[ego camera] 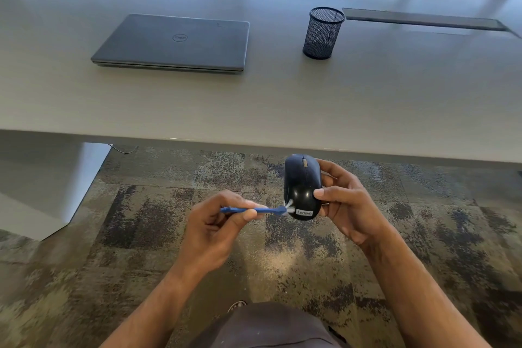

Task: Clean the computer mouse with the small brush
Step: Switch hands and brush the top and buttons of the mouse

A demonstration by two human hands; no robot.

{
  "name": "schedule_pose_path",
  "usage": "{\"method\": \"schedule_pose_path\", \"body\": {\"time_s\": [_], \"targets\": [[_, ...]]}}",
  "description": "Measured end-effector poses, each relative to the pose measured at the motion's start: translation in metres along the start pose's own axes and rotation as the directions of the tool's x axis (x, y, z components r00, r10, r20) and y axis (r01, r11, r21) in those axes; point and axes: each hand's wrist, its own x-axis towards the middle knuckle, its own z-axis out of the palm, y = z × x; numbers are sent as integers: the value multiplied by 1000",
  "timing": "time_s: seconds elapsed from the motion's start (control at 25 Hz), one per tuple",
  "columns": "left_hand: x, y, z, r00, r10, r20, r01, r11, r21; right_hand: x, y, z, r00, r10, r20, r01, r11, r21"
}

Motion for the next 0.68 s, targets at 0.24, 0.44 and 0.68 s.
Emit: {"method": "schedule_pose_path", "body": {"time_s": [0.24,0.44,0.68], "targets": [[-3,2,-1,996,-67,-60,63,996,-62,2,0,-3,1000,2,-14,-2,1000,-1],[22,11,0,987,-14,-161,6,999,-51,3,3,0,1000,4,0,-4,999,-35],[15,5,9,996,38,-85,-25,990,141,6,-1,-1,999,-10,-41,7,998,-65]]}}
